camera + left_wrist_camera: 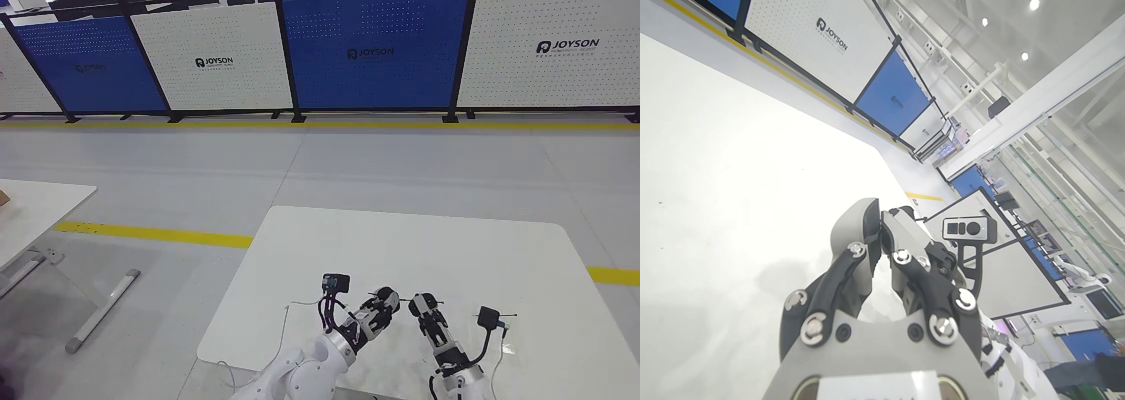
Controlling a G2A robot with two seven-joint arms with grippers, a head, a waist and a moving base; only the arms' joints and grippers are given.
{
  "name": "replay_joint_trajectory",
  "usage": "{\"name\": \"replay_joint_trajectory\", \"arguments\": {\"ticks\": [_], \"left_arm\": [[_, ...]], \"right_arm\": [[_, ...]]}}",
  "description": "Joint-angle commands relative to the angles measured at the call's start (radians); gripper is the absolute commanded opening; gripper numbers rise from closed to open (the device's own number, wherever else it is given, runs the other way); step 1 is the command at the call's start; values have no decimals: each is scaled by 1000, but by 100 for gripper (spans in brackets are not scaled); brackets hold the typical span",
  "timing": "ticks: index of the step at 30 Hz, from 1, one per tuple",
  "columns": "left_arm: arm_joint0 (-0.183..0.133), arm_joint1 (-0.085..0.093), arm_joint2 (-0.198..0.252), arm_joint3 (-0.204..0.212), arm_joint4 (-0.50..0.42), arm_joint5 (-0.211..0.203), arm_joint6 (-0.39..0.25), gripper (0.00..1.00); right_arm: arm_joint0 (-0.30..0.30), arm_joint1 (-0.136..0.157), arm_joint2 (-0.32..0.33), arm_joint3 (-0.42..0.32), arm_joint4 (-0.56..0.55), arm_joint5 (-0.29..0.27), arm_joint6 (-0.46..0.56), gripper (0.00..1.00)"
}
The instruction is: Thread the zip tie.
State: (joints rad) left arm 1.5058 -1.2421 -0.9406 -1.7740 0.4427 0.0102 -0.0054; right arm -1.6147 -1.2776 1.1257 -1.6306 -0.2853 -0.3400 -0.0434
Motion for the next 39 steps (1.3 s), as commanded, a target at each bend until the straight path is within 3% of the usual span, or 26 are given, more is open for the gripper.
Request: {"name": "replay_joint_trajectory", "arguments": {"ticks": [1,15,16,17,18,19,28,34,39], "left_arm": [[0,0,2,0,2,-2,-1,0],[4,1,-1,-3,4,-24,-12,0],[4,0,-2,-3,4,-20,-9,0],[4,0,-2,-3,4,-15,-7,0],[4,0,-3,-2,4,-10,-4,0],[3,-1,-2,-2,5,-6,-2,0],[-7,-9,-16,12,-81,27,20,0],[-5,-10,-58,3,-226,17,-17,0],[-6,-9,-64,0,-232,19,-28,0]], "right_arm": [[-1,0,0,-1,0,0,1,0],[-1,1,-1,-2,8,0,17,2],[-2,1,1,-3,11,0,18,35],[-2,1,2,-4,14,0,18,50],[-3,1,2,-5,16,0,17,87],[-4,1,3,-6,18,0,16,100],[-12,2,6,-20,29,0,26,100],[-42,7,23,-45,34,0,16,100],[-44,7,25,-48,35,0,16,100]]}}
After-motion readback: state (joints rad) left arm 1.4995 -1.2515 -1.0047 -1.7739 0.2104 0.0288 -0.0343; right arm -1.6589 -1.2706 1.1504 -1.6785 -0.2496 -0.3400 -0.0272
